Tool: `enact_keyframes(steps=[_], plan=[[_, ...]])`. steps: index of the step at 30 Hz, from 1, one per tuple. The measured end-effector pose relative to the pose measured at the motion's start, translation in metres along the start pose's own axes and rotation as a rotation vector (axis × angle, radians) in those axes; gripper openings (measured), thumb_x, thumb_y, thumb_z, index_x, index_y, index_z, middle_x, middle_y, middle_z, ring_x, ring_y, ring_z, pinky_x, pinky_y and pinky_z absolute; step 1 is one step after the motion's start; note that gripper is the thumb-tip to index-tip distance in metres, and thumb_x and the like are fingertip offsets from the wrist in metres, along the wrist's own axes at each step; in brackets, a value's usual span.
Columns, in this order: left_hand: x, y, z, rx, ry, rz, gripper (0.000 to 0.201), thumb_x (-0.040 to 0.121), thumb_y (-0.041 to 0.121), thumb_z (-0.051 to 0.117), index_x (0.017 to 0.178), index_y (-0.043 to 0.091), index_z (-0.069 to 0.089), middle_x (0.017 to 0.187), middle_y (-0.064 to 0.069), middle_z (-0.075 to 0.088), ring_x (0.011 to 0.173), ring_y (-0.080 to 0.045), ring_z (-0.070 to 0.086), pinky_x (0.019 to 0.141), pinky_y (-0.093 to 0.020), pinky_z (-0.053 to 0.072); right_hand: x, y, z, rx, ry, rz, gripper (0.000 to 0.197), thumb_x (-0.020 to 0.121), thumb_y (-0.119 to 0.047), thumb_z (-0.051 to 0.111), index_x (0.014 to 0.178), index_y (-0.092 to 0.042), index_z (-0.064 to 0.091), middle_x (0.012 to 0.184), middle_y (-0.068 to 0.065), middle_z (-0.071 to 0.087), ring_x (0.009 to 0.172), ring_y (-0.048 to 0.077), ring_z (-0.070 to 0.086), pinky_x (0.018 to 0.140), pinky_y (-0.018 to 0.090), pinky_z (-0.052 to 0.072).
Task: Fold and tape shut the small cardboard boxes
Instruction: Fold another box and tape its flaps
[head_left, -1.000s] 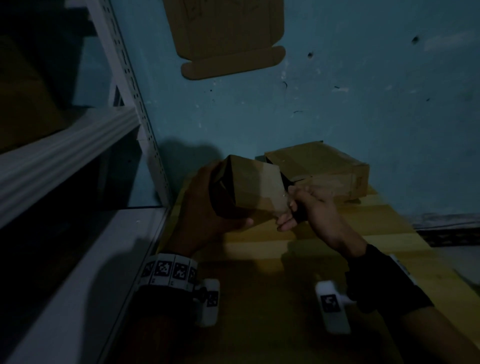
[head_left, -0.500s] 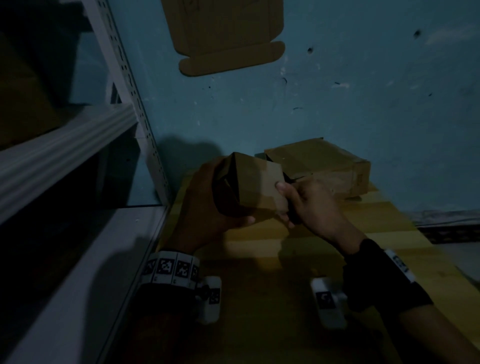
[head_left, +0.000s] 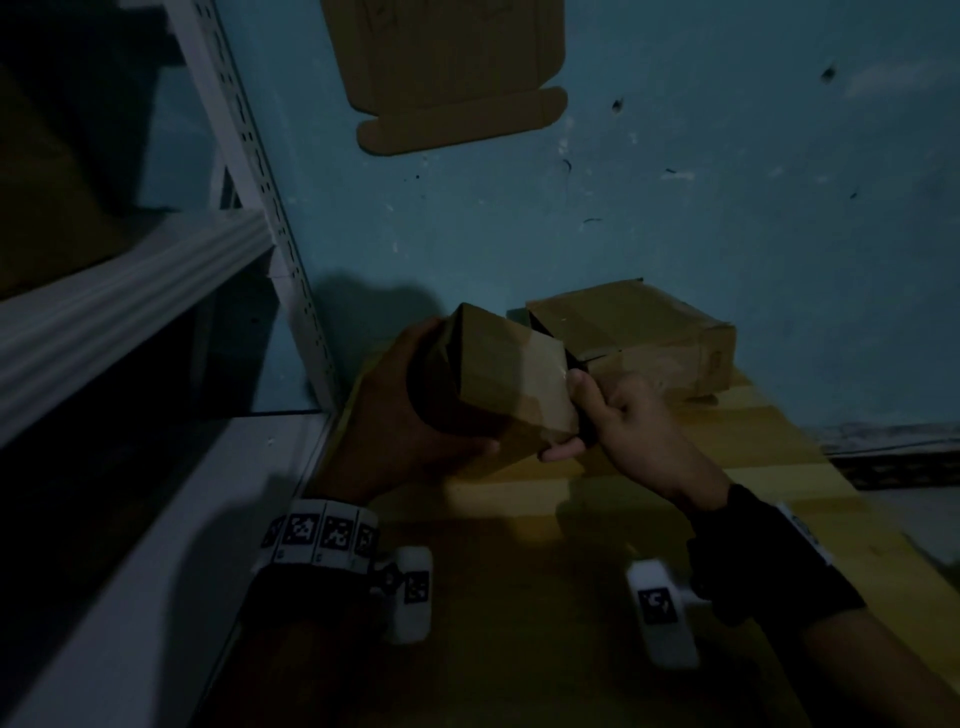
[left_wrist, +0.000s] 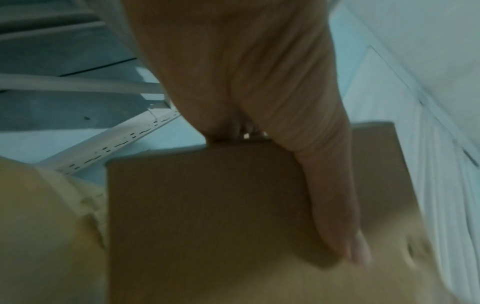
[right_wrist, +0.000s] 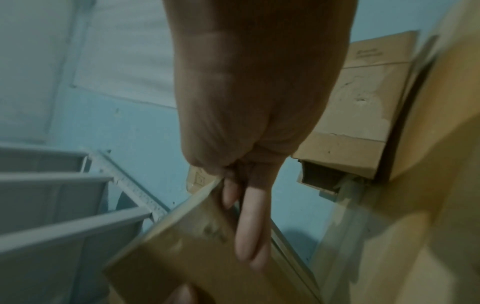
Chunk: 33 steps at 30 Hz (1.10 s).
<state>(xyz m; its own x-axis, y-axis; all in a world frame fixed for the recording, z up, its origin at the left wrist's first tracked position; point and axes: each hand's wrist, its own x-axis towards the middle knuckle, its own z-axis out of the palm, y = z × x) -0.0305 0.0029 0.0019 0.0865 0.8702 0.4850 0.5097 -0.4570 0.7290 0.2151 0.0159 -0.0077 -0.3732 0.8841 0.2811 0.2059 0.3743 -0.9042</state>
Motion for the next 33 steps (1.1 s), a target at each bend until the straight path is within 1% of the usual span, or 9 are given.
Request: enact_keyframes(steps=[3,7,12,17,20,23,25,28,33], plan=[[0.001,-0.005,-0.006,-0.017,-0.036,-0.009,0.122,0.033,0.051,0.096,0.140,0.043,0.039,0.128,0.039,0.050,0.123,0.011,0.048,0.098,-0.017,0.044,-0.003,-0.001,-0.003,0.078,-0.060,0.049,0.049,0.109,-0.029,0.038,0.088,0.006,0.065,0.080,0.018,0.077,0.081,0.028,0.078,0.079,0.041,0.063],[0.001,-0.008,-0.009,-0.036,-0.055,-0.003,0.119,0.036,0.029,0.100,0.137,0.040,0.039,0.125,0.039,0.048,0.115,0.023,0.045,0.090,-0.001,0.040,-0.004,0.000,-0.001,0.203,-0.057,0.047,0.049,0.108,-0.027,0.039,0.089,0.010,0.065,0.083,0.021,0.077,0.082,0.033,0.078,0.084,0.045,0.063],[0.004,-0.012,-0.014,-0.084,-0.096,-0.022,0.120,0.036,0.017,0.101,0.137,0.039,0.040,0.130,0.029,0.051,0.118,0.018,0.049,0.091,-0.005,0.043,-0.003,-0.001,0.003,0.275,-0.082,0.043,0.050,0.106,-0.026,0.039,0.082,0.007,0.067,0.079,0.024,0.075,0.073,0.031,0.077,0.071,0.036,0.065],[0.005,-0.012,-0.011,-0.069,-0.063,-0.022,0.121,0.037,0.032,0.100,0.143,0.033,0.042,0.132,0.024,0.055,0.123,0.013,0.049,0.097,-0.010,0.044,0.007,0.002,0.004,0.209,0.030,0.035,0.060,0.108,-0.033,0.035,0.080,0.012,0.064,0.069,0.022,0.071,0.059,0.027,0.071,0.056,0.027,0.059],[0.005,-0.011,-0.006,-0.042,-0.001,-0.050,0.122,0.035,0.049,0.098,0.141,0.038,0.039,0.134,0.025,0.052,0.126,0.004,0.050,0.102,-0.024,0.045,0.013,0.005,0.004,0.299,0.083,0.074,0.075,0.101,-0.052,0.025,0.077,0.009,0.062,0.066,0.022,0.068,0.058,0.030,0.068,0.056,0.032,0.057],[0.005,-0.012,-0.008,-0.035,0.099,-0.048,0.120,0.035,0.045,0.094,0.139,0.033,0.035,0.133,0.019,0.048,0.123,0.001,0.047,0.096,-0.013,0.040,0.018,0.006,0.003,0.357,0.056,0.083,0.086,0.092,-0.070,0.016,0.083,0.003,0.062,0.082,0.025,0.073,0.070,0.032,0.071,0.062,0.032,0.059],[0.006,-0.011,-0.009,-0.040,0.105,-0.045,0.117,0.036,0.042,0.091,0.139,0.032,0.035,0.133,0.016,0.048,0.121,0.002,0.047,0.090,-0.002,0.037,0.019,0.006,0.002,0.293,0.007,0.093,0.084,0.087,-0.075,0.033,0.086,0.002,0.064,0.086,0.024,0.075,0.075,0.032,0.072,0.066,0.032,0.060],[0.006,-0.011,-0.007,-0.004,0.089,-0.024,0.113,0.036,0.045,0.093,0.133,0.041,0.036,0.127,0.026,0.049,0.111,0.019,0.047,0.086,0.003,0.035,0.016,0.005,0.005,0.144,-0.028,0.066,0.052,0.082,-0.046,0.068,0.089,0.005,0.068,0.081,0.019,0.076,0.071,0.028,0.073,0.065,0.032,0.060],[0.004,-0.009,-0.004,0.014,0.098,-0.025,0.112,0.036,0.051,0.092,0.132,0.042,0.035,0.122,0.034,0.045,0.109,0.032,0.038,0.088,0.002,0.035,0.014,0.007,0.011,0.063,0.088,-0.072,0.048,0.075,-0.029,0.079,0.080,0.015,0.061,0.069,0.018,0.071,0.060,0.024,0.068,0.055,0.025,0.056]])
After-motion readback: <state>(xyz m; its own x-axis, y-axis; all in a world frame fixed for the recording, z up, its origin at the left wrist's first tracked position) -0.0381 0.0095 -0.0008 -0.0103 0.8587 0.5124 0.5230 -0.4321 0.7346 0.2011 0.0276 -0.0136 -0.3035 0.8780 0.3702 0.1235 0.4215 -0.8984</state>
